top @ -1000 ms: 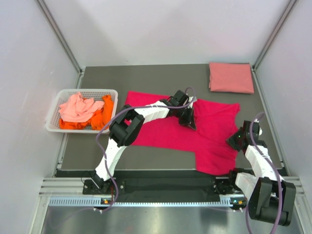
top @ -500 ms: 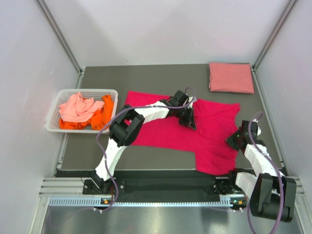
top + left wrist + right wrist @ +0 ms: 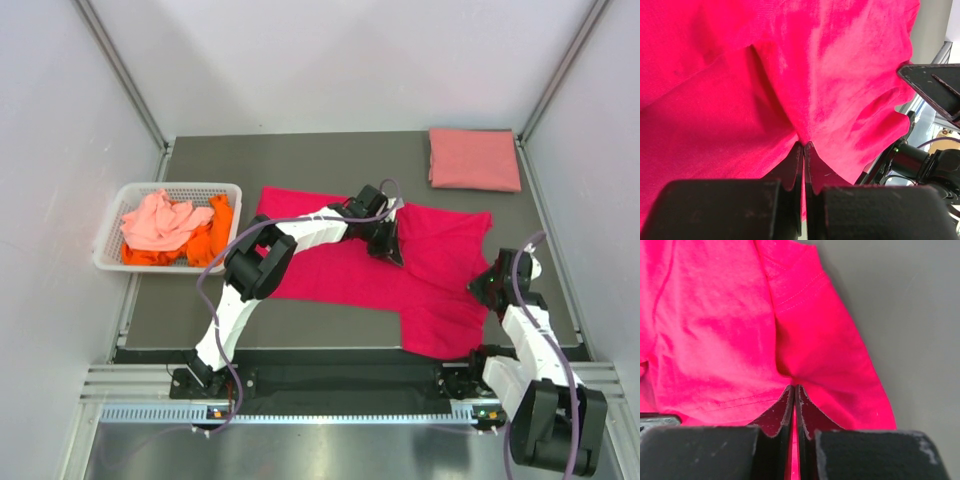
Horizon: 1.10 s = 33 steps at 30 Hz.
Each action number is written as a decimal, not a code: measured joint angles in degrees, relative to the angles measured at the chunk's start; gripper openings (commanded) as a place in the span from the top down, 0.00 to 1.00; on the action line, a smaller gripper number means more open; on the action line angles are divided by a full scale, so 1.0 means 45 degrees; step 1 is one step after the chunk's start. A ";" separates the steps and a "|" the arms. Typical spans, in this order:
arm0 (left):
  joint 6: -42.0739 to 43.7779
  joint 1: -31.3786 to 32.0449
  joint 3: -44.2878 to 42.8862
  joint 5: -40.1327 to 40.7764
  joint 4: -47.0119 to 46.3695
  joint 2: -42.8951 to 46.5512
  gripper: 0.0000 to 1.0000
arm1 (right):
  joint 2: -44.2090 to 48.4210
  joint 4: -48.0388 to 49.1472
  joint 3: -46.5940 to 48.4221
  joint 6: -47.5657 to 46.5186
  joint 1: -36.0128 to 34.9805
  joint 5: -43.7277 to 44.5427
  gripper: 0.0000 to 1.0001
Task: Fold and stack the t-shirts
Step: Fold the tshirt
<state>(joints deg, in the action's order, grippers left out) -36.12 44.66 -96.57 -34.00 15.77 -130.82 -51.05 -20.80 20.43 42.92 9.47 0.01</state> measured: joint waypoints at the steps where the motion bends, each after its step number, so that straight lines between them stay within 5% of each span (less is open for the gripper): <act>1: 0.0000 0.0000 -0.0063 0.0010 0.0063 -0.0005 1.00 | 0.0204 -0.0155 0.0034 0.0039 0.0000 0.0039 1.00; 15: 0.0277 -0.0044 -0.1520 0.0743 0.1443 -0.0321 1.00 | 0.3774 -0.1350 0.0194 0.2152 -0.1613 0.1428 1.00; 25: 0.0709 -0.0141 -0.1783 0.1540 0.2633 -0.0413 1.00 | 0.3648 -0.1744 0.0194 0.4143 -0.5071 0.3619 1.00; 33: 0.0971 -0.0160 -0.2166 0.2171 0.3113 -0.0413 1.00 | 0.3648 -0.2001 0.0194 0.4964 -0.5916 0.4653 1.00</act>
<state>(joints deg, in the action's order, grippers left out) -31.75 43.94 -106.32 -24.23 29.78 -132.68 -34.63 -29.80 21.30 65.25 -17.15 20.95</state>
